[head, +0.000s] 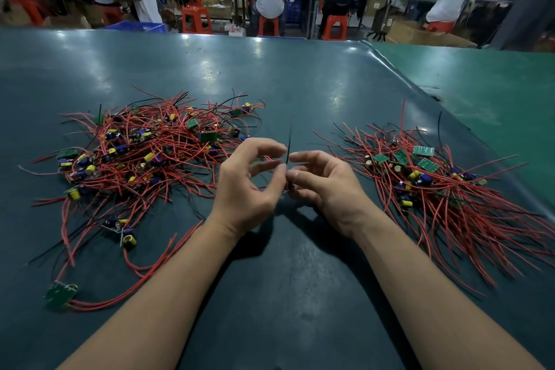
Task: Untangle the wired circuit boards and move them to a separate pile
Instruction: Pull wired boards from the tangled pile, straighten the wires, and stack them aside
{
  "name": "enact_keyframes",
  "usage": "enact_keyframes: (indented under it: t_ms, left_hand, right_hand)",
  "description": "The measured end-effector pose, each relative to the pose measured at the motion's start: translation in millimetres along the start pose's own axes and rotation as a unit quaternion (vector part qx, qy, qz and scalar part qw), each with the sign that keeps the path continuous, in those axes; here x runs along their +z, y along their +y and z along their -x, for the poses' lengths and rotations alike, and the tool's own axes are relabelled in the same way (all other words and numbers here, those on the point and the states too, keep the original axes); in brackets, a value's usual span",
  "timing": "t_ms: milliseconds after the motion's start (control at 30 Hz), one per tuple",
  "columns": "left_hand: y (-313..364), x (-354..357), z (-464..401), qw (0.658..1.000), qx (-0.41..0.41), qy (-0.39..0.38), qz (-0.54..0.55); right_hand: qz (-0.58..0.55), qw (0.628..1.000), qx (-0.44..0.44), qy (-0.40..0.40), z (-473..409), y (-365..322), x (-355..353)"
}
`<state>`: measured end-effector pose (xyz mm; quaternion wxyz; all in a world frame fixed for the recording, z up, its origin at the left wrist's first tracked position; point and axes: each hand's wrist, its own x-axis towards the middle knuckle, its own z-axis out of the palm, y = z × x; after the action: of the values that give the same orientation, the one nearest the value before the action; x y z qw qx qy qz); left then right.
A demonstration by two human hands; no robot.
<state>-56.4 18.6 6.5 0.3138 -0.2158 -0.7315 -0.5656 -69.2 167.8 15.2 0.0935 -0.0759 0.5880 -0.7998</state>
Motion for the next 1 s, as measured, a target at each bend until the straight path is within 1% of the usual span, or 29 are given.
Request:
enact_keyframes:
  t_ms: [67,100,133,167,200,267,300,367,433,500,567,633,733,767,833,900,1000]
  left_hand:
    - [-1.8,-1.5,-1.3,0.991,0.057,0.039,-0.111]
    - [-3.7,-2.8,-2.0,0.984,0.071,0.067,-0.148]
    - [-4.1,-4.3,-2.2,0.982,0.070,0.079,-0.157]
    - [-3.8,-4.8,-1.5,0.986,0.057,0.062,-0.144]
    - [-3.0,-3.9,-0.4,0.991,0.039,0.023,-0.130]
    - [-1.7,0.4,3.2,0.991,-0.022,-0.069,-0.116]
    - [-1.5,0.8,3.7,0.988,-0.059,-0.093,-0.111]
    - [-3.9,-1.0,1.2,0.986,-0.109,-0.083,-0.092]
    - [-7.8,-2.7,-0.9,0.985,-0.130,-0.068,-0.095]
    - [-9.1,-2.6,-0.4,0.980,-0.132,-0.086,-0.119]
    - [-9.8,-2.1,0.5,0.980,-0.111,-0.104,-0.129]
    - [-10.2,-3.4,0.0,0.982,-0.100,-0.099,-0.129]
    - [-9.9,-4.6,-1.7,0.982,-0.119,-0.072,-0.131]
    - [-9.2,-4.5,-2.2,0.982,-0.135,-0.069,-0.113]
    - [-7.6,-4.8,-4.5,0.982,-0.169,-0.072,-0.044]
    - [-5.6,-5.4,-5.8,0.981,-0.179,-0.072,0.009]
    - [-5.1,-5.5,-6.5,0.980,-0.192,-0.051,0.020]
  right_hand:
    - [-0.007,1.000,-0.008,0.014,-0.6,-0.4,0.4]
    - [-0.020,0.999,-0.012,0.023,-1.6,-0.9,0.1]
    - [-0.038,0.999,-0.015,0.030,-2.3,-1.6,-0.2]
    - [-0.057,0.998,-0.018,0.032,-2.8,-2.6,-0.3]
    - [-0.074,0.997,-0.021,0.031,-3.4,-3.5,-0.7]
    - [-0.084,0.996,-0.028,0.021,-3.5,-4.4,-0.8]
    - [-0.087,0.996,-0.030,0.013,-2.9,-4.4,-0.4]
    - [-0.103,0.994,-0.031,-0.012,-2.5,-2.8,-0.8]
    - [-0.091,0.995,-0.033,-0.027,-2.3,-1.6,-1.4]
    - [-0.055,0.997,-0.052,-0.007,-2.8,0.3,-1.4]
    - [-0.020,0.997,-0.074,0.022,-3.1,1.8,-1.6]
    - [0.003,0.996,-0.079,0.035,-3.5,3.2,-2.1]
    - [-0.004,0.997,-0.062,0.036,-3.1,2.2,-1.6]
    - [-0.007,0.998,-0.054,0.034,-2.6,1.1,-1.2]
    - [-0.001,0.999,-0.037,0.031,-1.5,-1.3,-0.4]
    - [0.024,0.999,-0.030,0.032,-0.6,-2.5,-0.5]
    - [0.066,0.997,-0.040,0.023,0.3,-1.9,-1.8]
